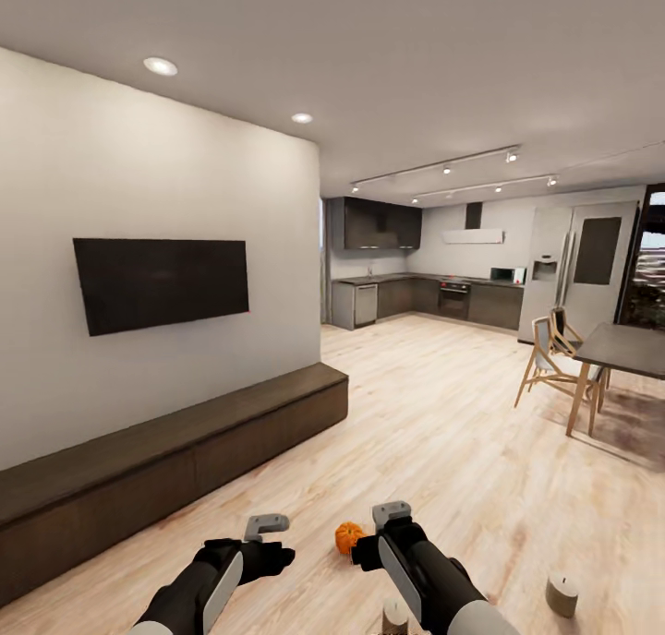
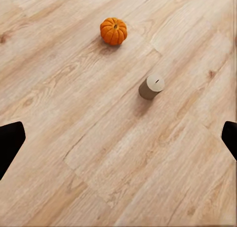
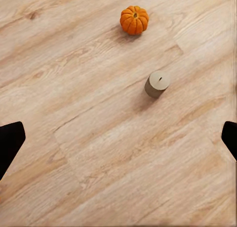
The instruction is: Place each of the two pumpkins and all three candles from the living room inside a cabinet in the living room (use any cabinet), then make sure every cabinet is closed, and position the cauldron so it is next to a table in the living room.
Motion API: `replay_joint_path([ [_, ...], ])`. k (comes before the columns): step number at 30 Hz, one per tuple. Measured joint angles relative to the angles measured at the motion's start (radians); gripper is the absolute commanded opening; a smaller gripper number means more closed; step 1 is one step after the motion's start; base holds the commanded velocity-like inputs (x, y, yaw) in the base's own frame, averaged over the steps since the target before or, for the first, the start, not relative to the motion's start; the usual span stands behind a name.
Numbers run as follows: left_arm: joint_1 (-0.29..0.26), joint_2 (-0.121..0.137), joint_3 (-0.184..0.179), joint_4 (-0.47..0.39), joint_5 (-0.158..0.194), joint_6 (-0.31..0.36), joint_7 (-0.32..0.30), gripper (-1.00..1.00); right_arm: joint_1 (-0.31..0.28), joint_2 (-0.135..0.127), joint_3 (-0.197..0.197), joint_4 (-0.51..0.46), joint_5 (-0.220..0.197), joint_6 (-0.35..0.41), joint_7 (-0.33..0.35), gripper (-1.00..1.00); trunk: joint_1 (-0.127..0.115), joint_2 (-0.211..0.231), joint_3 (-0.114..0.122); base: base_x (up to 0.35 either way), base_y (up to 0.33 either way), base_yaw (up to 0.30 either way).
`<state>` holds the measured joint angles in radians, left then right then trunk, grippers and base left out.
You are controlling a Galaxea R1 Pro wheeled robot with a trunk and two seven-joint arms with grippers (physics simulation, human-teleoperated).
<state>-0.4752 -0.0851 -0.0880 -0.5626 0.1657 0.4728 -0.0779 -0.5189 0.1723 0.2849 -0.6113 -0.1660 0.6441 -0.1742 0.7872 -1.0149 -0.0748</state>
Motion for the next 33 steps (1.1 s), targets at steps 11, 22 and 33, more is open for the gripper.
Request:
replay_joint_path([
  [11,0.000,0.000,0.000,0.000,0.000,0.000,0.000,1.00,0.000,0.000,0.000,0.000,0.000,0.000,0.000,1.00,0.000,0.000,0.000,0.000,0.000,-0.287],
  [22,0.000,0.000,0.000,-0.001,0.000,0.000,0.000,1.00,0.000,0.000,0.000,0.000,0.000,0.000,0.000,1.00,0.000,0.000,0.000,0.000,0.000,-0.286],
  [33,0.000,0.000,0.000,-0.003,0.000,0.001,-0.001,1.00,0.000,-0.001,0.000,0.000,0.000,0.000,-0.001,1.00,0.000,0.000,0.000,-0.040,0.000,-0.094],
])
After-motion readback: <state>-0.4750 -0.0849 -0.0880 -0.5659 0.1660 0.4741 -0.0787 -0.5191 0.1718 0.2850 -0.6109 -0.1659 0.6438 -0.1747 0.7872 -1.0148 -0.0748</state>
